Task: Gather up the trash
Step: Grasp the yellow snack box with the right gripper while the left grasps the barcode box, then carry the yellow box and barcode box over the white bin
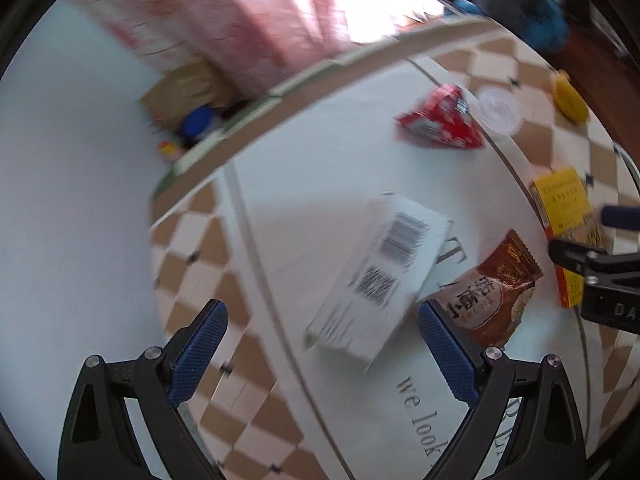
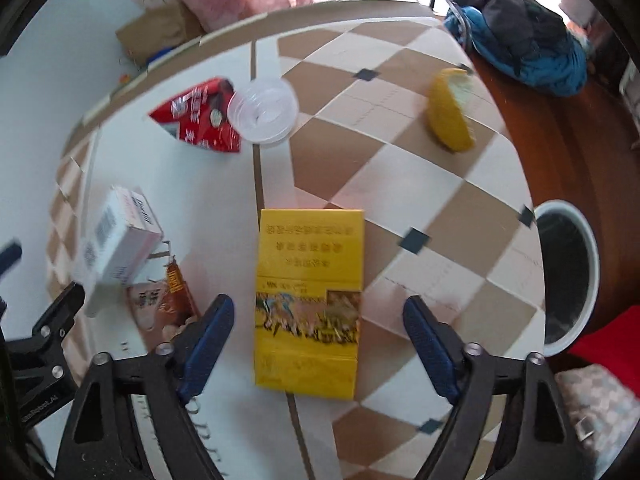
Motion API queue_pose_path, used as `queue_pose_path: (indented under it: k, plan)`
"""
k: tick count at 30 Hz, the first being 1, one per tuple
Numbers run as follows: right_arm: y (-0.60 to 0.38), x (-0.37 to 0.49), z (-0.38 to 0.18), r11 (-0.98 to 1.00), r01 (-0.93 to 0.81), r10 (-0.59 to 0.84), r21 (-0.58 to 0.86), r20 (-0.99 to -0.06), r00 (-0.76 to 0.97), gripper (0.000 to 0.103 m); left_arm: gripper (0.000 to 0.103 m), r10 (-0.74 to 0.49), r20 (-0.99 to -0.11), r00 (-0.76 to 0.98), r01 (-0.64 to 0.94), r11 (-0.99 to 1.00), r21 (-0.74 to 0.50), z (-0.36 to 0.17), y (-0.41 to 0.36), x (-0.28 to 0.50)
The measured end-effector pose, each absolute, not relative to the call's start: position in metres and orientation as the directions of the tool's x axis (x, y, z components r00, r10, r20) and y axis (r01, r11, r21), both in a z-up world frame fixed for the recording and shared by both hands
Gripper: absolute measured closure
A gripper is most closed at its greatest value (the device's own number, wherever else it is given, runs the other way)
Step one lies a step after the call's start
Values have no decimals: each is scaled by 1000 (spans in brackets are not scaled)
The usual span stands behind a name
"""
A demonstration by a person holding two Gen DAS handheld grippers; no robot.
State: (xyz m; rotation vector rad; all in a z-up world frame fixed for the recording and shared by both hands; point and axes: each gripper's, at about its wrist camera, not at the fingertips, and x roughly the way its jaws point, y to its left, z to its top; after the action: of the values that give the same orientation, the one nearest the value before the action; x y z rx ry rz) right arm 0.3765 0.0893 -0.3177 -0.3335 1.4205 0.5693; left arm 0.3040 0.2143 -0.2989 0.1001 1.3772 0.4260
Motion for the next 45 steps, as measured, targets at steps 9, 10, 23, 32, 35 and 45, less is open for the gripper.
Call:
queue_pose_path:
  k: [9,10,23,32,35,45]
  plan:
    - [63,388,-317,810,-580,131,79,-990,49,44,48,218,-968,124,-264,948,179,-316,225,320]
    - [60,391,-317,814,-574,135,92,-990,33,43,48,209,-971,118,-306,938,165,-315,229,318]
    - [84,376,-319,746,-665,98,22,-992,77,45,46,246,-965,86,-517,839,168,-324,248,289]
    - [96,375,-323,751,-660,55,-19,-994,92,41,54,272,-955,121,-507,844,176,-328,243,288]
    - [94,378,-322,744,-668,56,-24,-994,97,43,56,292,-949,121,-516,835,191,-326,240,284]
    - [80,365,-318,756,-654,119,25,-988,99,45,57,352,-922,162,-573,794,203,-288,217,247]
